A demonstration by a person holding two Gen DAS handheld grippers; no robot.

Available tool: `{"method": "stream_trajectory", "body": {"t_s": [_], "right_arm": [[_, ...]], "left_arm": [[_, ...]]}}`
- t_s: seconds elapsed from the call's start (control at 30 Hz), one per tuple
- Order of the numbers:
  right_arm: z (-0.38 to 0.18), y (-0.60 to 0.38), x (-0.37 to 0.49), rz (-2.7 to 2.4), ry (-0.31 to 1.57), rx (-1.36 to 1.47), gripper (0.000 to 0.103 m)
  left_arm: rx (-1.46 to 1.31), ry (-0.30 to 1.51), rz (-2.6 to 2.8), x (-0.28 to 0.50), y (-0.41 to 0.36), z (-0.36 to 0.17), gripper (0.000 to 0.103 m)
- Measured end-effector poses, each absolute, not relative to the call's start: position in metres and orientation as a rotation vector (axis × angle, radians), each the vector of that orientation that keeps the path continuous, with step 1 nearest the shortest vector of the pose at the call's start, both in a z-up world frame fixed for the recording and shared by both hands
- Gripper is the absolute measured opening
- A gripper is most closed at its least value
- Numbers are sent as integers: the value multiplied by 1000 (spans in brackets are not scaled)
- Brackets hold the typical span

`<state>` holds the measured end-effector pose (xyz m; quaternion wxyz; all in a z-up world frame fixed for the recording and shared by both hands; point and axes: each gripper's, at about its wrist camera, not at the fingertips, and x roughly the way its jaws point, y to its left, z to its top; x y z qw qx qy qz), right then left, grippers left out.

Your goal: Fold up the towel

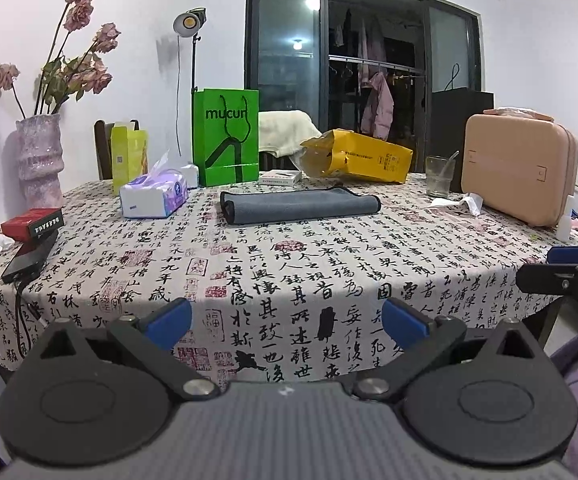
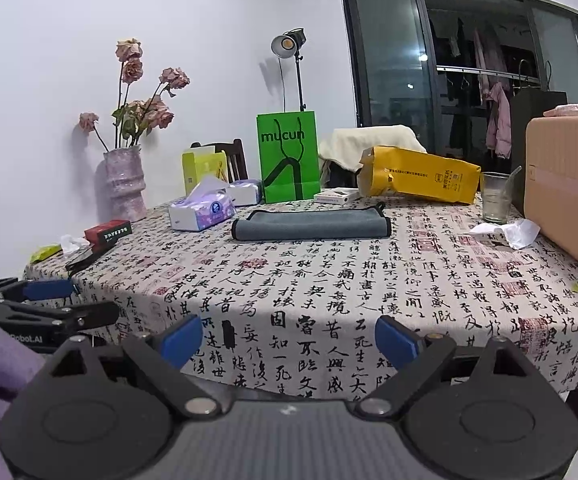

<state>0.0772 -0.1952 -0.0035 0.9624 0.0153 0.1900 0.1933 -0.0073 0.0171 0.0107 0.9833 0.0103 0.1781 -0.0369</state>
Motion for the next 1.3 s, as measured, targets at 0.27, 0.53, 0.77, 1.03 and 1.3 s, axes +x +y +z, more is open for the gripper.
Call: {"method": "stream_trajectory", "body": {"t_s": [0.27, 0.53, 0.77, 1.03, 1.3], "right_arm": [[-2, -194, 72, 384, 362, 19, 93], [-1, -194, 72, 384, 361, 21, 94], [-2, -193, 72, 384, 361, 22, 94], [-1, -193, 72, 383, 357, 23, 100], [-1, -193, 72, 384, 358, 24, 101]], "left_arm": [[22, 349, -77, -9, 17, 12, 103], [24, 346, -81, -8, 16, 12, 103], [24, 345, -81, -8, 16, 12, 103], [26, 344, -81, -7, 15, 13, 103], [27, 344, -86, -6, 15, 14, 103]]}}
